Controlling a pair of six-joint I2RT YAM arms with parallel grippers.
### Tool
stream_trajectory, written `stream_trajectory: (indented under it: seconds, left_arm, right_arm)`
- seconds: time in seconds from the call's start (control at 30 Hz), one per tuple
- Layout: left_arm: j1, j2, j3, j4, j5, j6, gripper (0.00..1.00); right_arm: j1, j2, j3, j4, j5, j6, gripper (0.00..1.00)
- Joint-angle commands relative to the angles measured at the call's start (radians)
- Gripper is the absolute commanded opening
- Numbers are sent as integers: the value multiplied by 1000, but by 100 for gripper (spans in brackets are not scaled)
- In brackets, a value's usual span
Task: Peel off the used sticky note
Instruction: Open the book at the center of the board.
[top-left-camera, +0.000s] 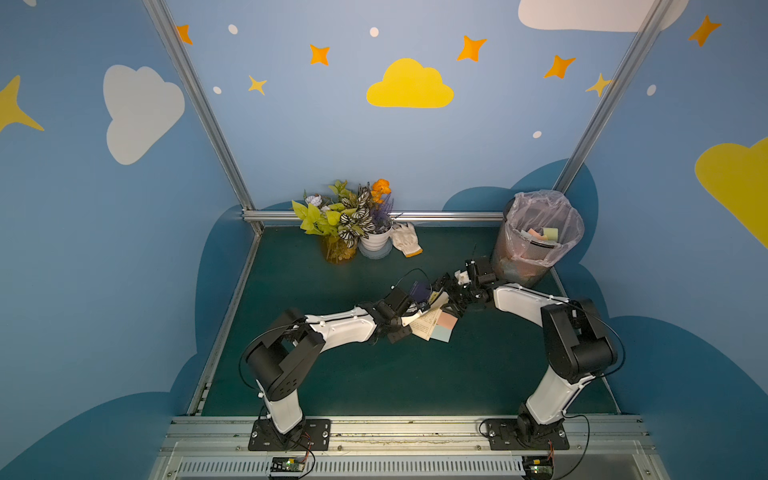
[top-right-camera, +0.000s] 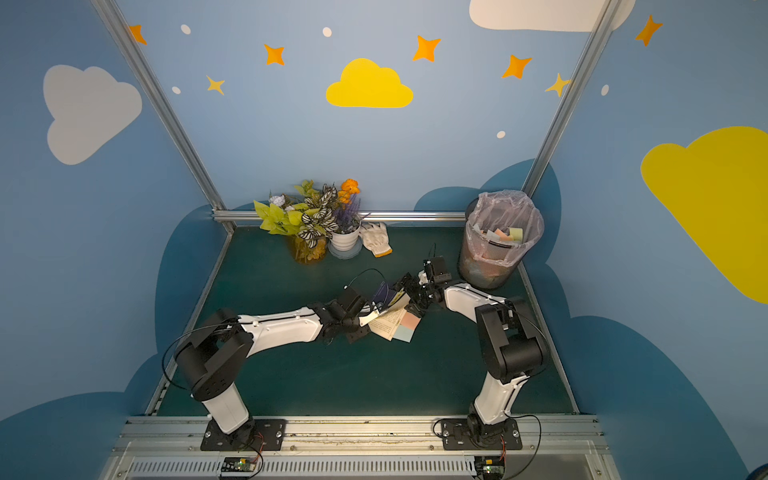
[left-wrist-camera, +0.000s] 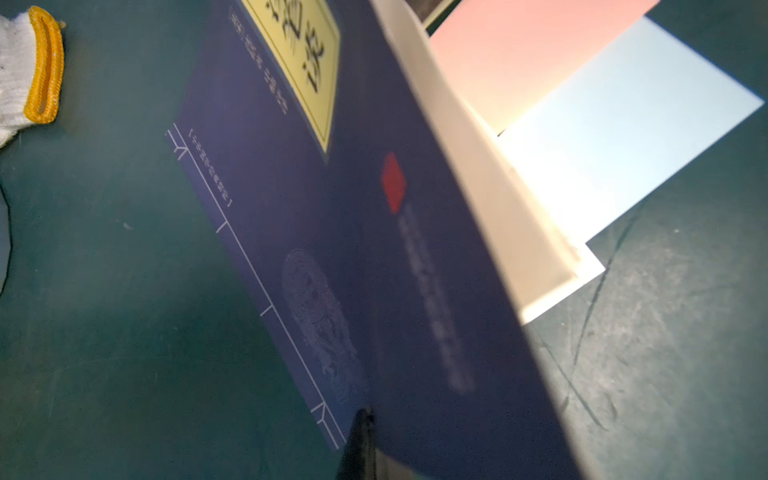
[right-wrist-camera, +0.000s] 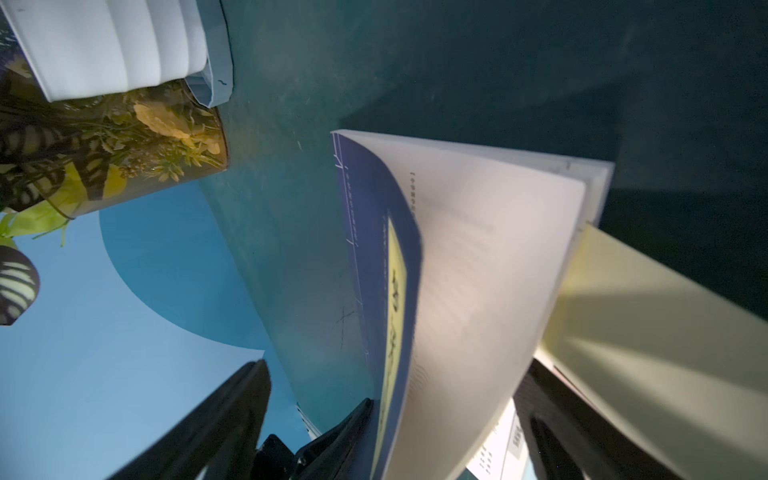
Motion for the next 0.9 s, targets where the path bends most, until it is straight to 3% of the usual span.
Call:
stream_trajectory:
  seconds: [0.0,0.27,0.37,0.63,0.73,0.77,0.87]
  left_arm:
    - [2,-7,23,-30,27,-14,3]
    - [4,-1,24,-27,22,-8,6]
    - [4,2,26,-27,24,-5,11]
    - [4,-7,61,-56,55,12,63]
    - [3,-4,79,-72,81,17,78]
    - [0,-1,83,-73,84,18,80]
    - [-7,9,95,-72,84,30,87]
  right_arm:
    - [7,21,-5,78,-26,47,95]
    - [11,82,20,122,-33,73,92]
    - [10,97,29,126,-35,71,82]
    - [10,80,42,96,-13,66,25]
    - [12,72,51,74,-10,61,6]
    - [12,69,56,70,-9,63,1]
    - [16,68,74,45,-7,63,0]
